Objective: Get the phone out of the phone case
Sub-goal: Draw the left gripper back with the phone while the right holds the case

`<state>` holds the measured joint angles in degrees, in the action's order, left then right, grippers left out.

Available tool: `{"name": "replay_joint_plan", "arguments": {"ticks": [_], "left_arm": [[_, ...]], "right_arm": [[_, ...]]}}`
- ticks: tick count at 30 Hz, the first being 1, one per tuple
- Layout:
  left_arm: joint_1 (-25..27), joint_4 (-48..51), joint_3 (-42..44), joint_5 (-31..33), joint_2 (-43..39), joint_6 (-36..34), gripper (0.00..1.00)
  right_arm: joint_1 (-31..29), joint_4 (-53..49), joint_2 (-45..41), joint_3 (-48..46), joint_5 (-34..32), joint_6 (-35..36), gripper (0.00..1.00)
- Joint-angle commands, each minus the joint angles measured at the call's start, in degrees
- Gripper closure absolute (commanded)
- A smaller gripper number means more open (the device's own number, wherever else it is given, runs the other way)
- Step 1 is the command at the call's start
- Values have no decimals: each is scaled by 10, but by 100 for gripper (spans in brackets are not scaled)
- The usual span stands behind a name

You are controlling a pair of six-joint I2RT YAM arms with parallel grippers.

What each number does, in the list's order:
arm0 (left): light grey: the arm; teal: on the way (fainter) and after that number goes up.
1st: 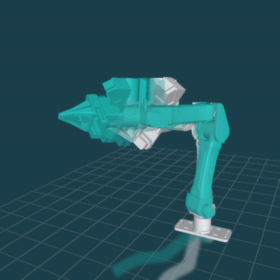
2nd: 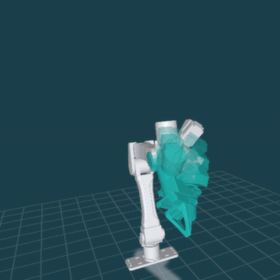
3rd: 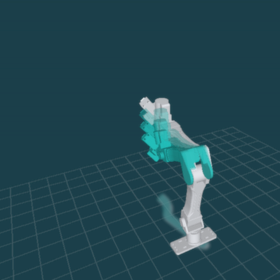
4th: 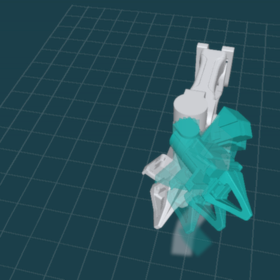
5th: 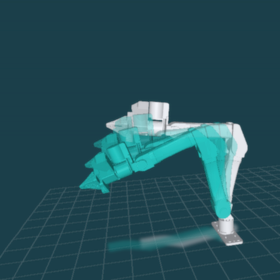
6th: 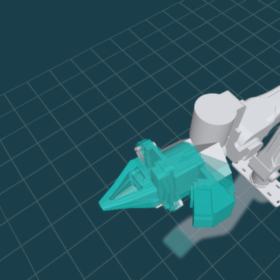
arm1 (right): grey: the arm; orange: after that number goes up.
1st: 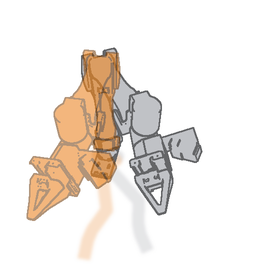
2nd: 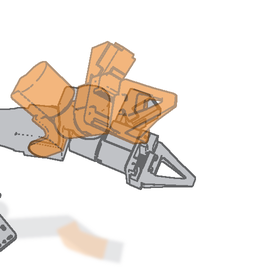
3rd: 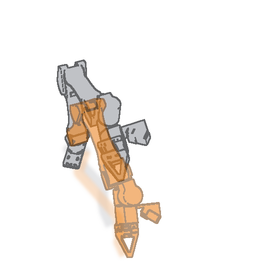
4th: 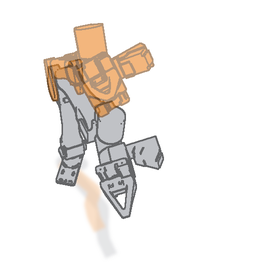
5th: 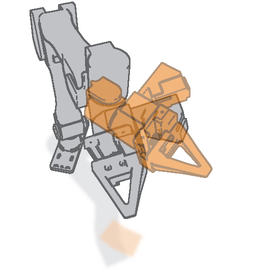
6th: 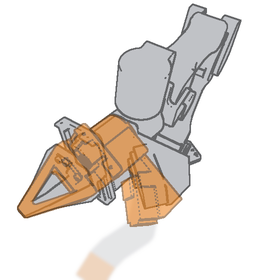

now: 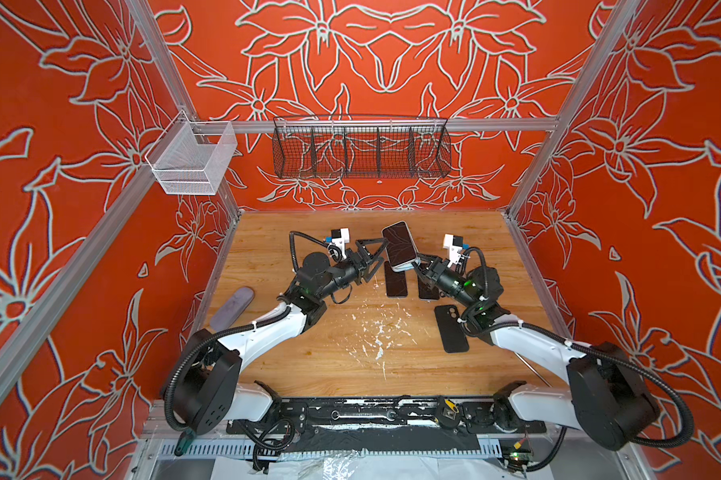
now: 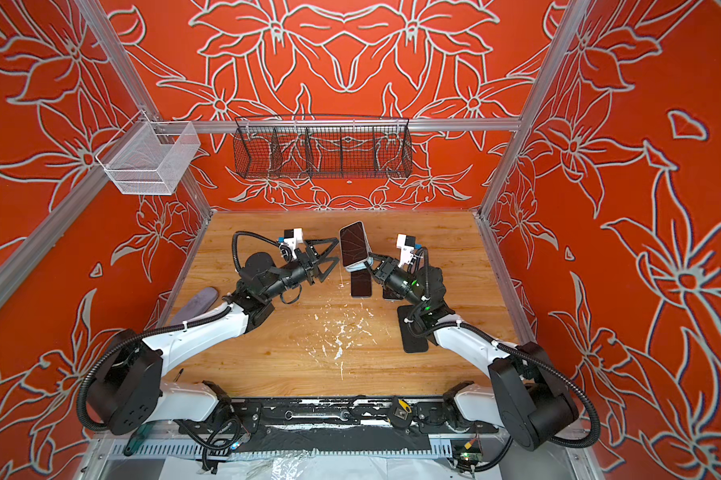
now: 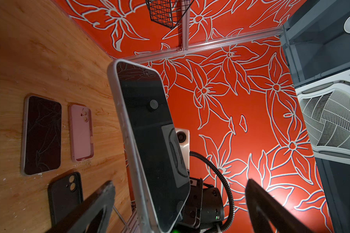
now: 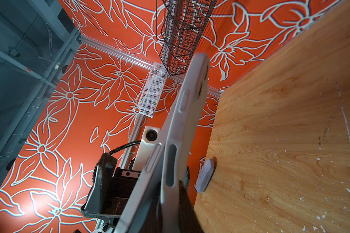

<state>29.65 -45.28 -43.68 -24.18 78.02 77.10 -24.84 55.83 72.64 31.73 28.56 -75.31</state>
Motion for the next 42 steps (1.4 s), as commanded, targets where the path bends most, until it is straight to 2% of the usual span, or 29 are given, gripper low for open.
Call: {"name": "replay_joint_plan", "arguments": {"ticks": [1, 8, 22, 27, 42], "left_arm": [[3, 1, 1, 6, -20, -16, 3], [3, 9, 1, 5, -32, -14, 3], [3, 183, -3, 41, -165, -50, 3], [3, 186, 8, 48, -189, -36, 3], [4, 169, 11, 33, -184, 9, 3]], "right_arm": [[0, 65, -5, 7, -12, -20, 99], [0, 70, -7, 3, -19, -17, 99], [0, 78, 34, 35, 7, -3, 99], [0, 79, 43, 49, 13, 5, 99], [1, 98, 81, 47, 14, 13, 99]]}}
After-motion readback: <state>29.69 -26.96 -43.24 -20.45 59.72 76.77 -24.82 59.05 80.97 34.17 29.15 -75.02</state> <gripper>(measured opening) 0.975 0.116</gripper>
